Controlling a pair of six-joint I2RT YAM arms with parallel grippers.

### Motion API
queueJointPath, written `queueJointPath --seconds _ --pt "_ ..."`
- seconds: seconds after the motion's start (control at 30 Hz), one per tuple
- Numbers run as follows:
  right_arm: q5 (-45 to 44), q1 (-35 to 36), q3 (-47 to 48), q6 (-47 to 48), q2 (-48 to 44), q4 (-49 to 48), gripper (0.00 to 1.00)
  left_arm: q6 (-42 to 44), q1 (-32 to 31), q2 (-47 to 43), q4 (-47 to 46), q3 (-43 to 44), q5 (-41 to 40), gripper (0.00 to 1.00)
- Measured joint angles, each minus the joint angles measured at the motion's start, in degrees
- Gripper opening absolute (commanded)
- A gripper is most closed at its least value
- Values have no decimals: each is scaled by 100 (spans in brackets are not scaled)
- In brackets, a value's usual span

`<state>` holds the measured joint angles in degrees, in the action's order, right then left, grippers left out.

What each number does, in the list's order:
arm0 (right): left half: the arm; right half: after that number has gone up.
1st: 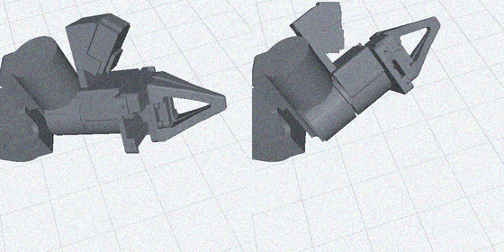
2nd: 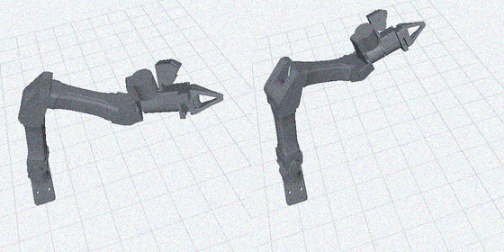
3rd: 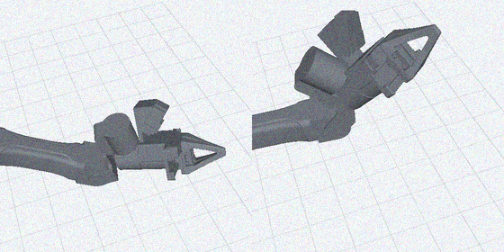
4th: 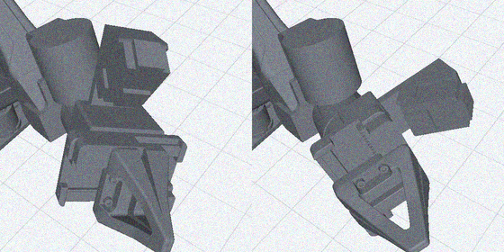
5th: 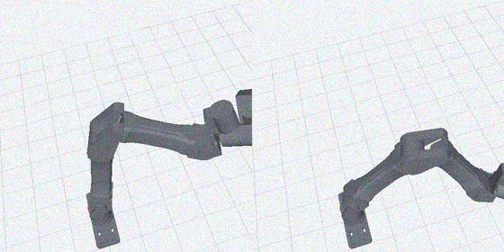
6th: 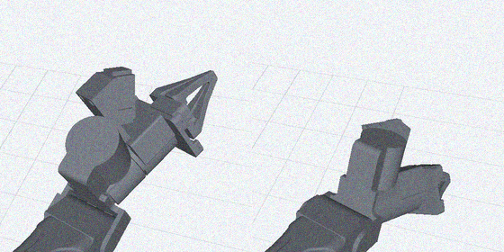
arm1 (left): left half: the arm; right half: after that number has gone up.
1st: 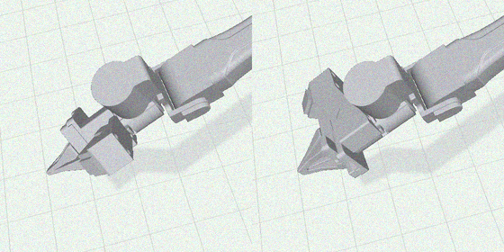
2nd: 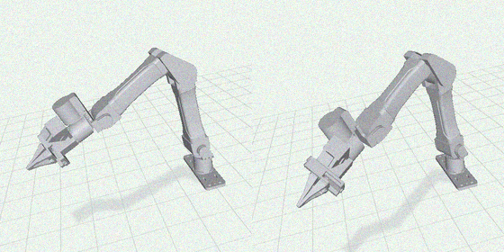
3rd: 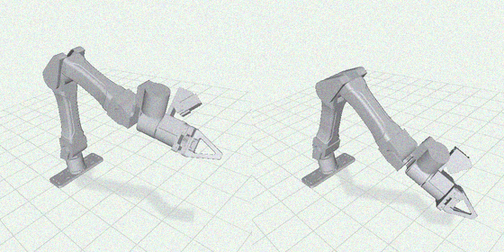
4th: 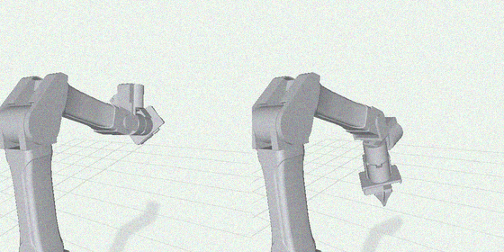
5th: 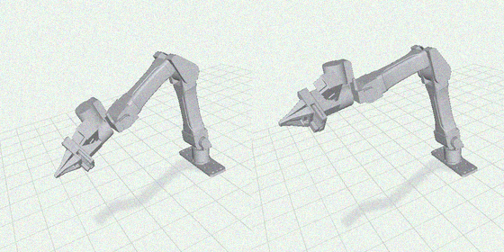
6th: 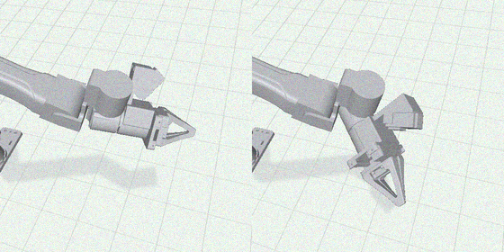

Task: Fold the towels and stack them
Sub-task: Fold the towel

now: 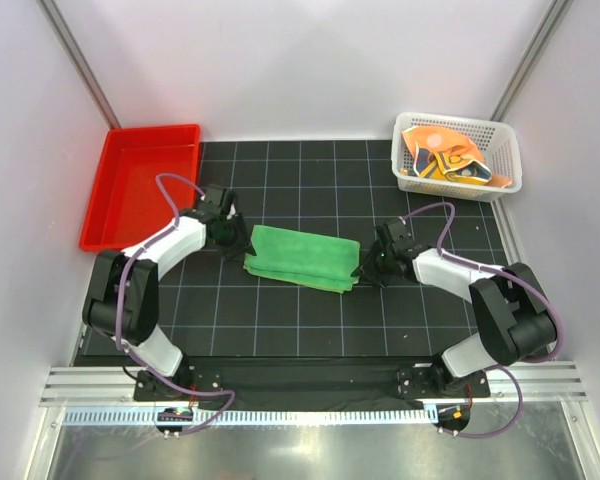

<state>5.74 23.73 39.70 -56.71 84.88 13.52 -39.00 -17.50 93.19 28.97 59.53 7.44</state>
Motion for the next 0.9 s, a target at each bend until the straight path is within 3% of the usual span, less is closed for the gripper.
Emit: queueJointPath --seconds 0.17,0.3,0.37,0.43,0.9 --pt "-52 0 -20 -61 0 -59 22 -9 0 85 -7 0 11 32" --pt "-59 0 -24 -72 0 -116 20 -13 0 96 -4 0 11 25" --pt "-55 2 -24 -74 0 -122 27 -11 0 96 -2 0 11 27" --pt "-55 2 -24 -72 0 -125 29 -9 0 96 0 2 11 37" --pt "-55 2 -4 -74 -203 -85 31 -2 0 96 197 2 -39 48"
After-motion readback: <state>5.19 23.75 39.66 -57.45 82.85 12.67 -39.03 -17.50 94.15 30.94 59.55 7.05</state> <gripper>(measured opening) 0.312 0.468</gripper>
